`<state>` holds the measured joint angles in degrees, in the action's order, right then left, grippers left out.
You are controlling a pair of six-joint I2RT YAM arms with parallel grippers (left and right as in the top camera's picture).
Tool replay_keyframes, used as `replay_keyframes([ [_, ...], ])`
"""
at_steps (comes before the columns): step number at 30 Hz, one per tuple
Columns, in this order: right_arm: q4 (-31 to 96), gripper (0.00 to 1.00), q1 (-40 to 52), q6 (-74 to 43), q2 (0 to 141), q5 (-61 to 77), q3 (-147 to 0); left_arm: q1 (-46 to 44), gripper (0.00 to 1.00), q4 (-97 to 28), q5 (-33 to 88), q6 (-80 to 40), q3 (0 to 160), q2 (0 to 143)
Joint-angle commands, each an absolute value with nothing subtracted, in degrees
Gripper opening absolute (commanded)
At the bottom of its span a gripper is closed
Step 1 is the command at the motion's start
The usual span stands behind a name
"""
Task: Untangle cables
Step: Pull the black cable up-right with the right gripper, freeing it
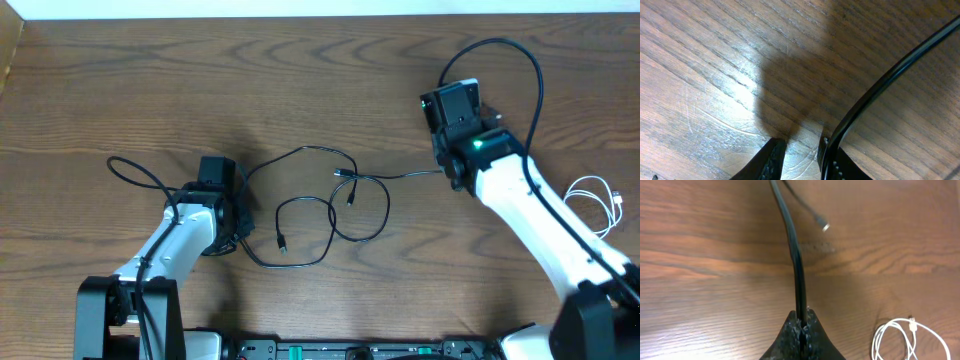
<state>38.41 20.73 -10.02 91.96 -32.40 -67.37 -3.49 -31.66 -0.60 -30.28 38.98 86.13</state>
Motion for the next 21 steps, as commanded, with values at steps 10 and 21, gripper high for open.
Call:
replay_keyframes([
  [10,39.7,0.01,10.7,-12.5,105.7,-32.4,-67.4,-3.2,0.29,-31.8,-3.5,-31.2,36.8,88.1],
  [21,38.5,0.36,7.5,-12.8,113.5,-30.4,-67.4,-3.2,0.29,-31.4,-3.5,-31.2,36.8,88.1],
])
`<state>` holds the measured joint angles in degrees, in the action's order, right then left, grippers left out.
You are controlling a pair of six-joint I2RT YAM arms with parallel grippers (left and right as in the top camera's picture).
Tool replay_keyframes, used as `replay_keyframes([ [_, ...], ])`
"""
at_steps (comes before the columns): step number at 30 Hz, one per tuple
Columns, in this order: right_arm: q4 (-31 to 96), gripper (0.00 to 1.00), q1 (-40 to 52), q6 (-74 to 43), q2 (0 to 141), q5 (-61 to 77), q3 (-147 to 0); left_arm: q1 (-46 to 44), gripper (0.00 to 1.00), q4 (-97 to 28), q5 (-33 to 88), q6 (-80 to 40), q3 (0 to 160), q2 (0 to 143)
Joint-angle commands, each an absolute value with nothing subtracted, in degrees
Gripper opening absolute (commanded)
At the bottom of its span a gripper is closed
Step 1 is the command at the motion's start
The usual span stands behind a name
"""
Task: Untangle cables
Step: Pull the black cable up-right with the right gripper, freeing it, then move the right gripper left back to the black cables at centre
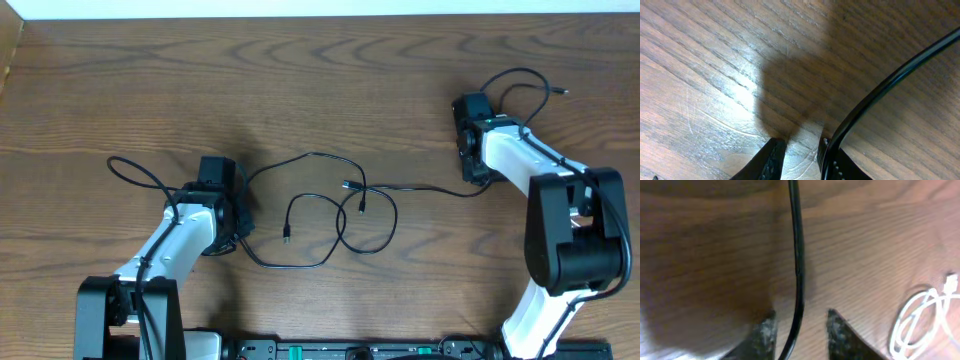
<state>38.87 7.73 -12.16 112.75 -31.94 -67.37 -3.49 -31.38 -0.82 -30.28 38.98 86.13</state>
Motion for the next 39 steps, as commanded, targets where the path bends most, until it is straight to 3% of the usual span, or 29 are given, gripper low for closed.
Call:
replay_keyframes([
  [1,38.3,0.42,7.5,-12.8,113.5,-29.8,-67.4,-3.2,0.29,-31.4,-3.5,-31.2,36.8,88.1],
  [4,38.3,0.51,7.6,-12.8,113.5,-29.4,-67.4,-3.2,0.29,-31.4,-3.5,-31.2,36.8,88.1],
  [8,39.5,0.55,7.9,-12.8,111.8,-29.4,-67.9,-3.2,0.29,-31.4,-3.5,-31.2,36.8,88.1],
  [12,40.9,0.65,10.4,-12.9,106.7,-26.5,-68.6,-3.2,0.29,-31.4,-3.5,-31.2,36.8,88.1],
  [15,40.7,0.72,14.0,-12.9,101.2,-18.6,-68.6,-3.2,0.29,-31.2,-3.5,-31.2,36.8,88.1],
  [22,37.4,0.78,20.5,-12.9,98.9,3.6,-68.6,-3.2,0.29,-31.0,-3.5,-31.2,36.8,88.1],
  [26,34.5,0.63,23.9,-12.9,99.6,14.1,-68.6,-3.2,0.29,-31.0,-3.5,-31.2,36.8,88.1],
  [31,31.6,0.01,28.3,-12.9,100.7,16.3,-68.6,-3.2,0.29,-31.0,-3.5,-31.2,36.8,88.1],
  [37,29.7,0.03,32.5,-13.3,100.7,16.3,-68.6,-3.2,0.29,-31.0,-3.5,-31.2,36.8,88.1],
  [39,29.0,0.18,34.1,-13.4,100.8,16.2,-68.6,-3.2,0.29,-31.0,-3.5,-31.2,36.8,88.1],
])
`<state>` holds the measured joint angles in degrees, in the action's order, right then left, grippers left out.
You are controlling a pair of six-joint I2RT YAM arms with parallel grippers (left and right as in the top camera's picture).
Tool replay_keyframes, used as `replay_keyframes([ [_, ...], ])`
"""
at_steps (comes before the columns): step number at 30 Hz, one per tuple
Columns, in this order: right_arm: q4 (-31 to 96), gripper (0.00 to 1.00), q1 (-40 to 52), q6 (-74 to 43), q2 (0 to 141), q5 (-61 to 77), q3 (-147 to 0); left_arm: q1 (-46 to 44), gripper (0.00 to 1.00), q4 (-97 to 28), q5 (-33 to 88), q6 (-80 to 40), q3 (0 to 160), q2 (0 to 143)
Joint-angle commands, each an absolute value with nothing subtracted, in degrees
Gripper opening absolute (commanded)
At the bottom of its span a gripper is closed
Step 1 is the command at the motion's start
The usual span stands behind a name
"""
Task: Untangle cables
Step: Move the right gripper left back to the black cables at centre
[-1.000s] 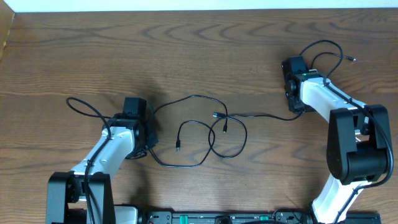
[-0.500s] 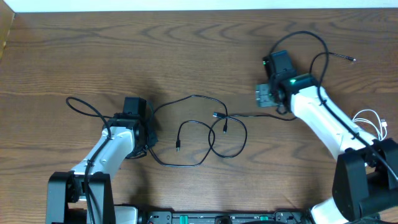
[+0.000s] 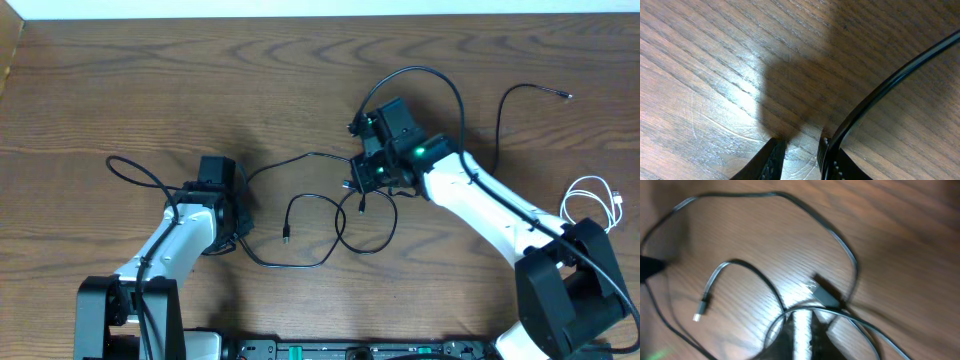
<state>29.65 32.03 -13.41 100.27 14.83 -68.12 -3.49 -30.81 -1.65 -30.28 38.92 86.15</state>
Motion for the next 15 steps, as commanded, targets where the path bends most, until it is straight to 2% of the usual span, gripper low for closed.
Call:
replay_keyframes([
  [1,28.8,0.20,34.8,-14.6,100.8,15.8,-68.6,-3.2,0.29,-31.0,-3.5,-31.2,36.8,88.1],
  [8,28.7,0.26,39.2,-24.2,101.9,5.9,-68.6,-3.2,0.29,-31.0,-3.5,-31.2,36.8,88.1],
  [15,29.0,0.22,42.7,-34.8,105.3,-1.4,-68.5,-3.2,0.29,-31.0,-3.5,-31.2,36.8,88.1],
])
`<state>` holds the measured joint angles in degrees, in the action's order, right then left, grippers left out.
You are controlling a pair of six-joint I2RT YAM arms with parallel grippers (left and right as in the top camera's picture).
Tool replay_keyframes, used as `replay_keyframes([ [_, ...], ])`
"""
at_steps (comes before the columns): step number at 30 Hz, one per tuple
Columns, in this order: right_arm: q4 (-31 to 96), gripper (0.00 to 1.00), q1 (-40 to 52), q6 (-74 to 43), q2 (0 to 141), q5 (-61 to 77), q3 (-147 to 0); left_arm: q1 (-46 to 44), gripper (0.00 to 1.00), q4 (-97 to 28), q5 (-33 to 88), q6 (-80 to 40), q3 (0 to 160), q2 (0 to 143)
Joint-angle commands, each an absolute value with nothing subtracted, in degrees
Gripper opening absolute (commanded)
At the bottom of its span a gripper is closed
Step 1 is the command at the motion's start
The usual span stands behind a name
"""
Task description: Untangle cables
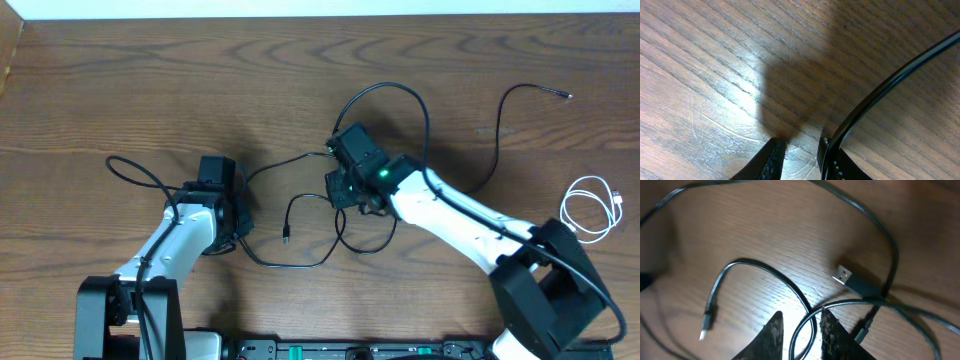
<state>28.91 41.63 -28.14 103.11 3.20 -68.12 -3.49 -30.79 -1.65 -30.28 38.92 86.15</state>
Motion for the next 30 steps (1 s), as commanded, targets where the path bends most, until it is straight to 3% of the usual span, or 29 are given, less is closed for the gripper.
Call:
replay_keyframes([
  [1,28.7,0.22,43.1,-35.4,106.1,-1.4,-68.5,-3.2,0.29,-31.0,-3.5,-31.2,36.8,88.1],
  [10,26.5,0.20,43.7,-36.0,109.5,-1.4,-68.5,-3.2,0.29,-31.0,-3.5,-31.2,36.8,88.1],
  [12,26.5,0.11,43.7,-36.0,109.5,-1.3,-68.5,-3.2,0.29,-31.0,-3.5,-31.2,36.8,88.1],
  [13,26.5,0.01,43.7,-35.9,109.4,-0.6,-68.5,-3.2,0.29,-31.0,-3.5,-31.2,36.8,88.1],
  [30,26.0,0.03,43.7,-32.5,108.7,1.5,-68.6,-3.2,0.29,-31.0,-3.5,-31.2,36.8,88.1],
])
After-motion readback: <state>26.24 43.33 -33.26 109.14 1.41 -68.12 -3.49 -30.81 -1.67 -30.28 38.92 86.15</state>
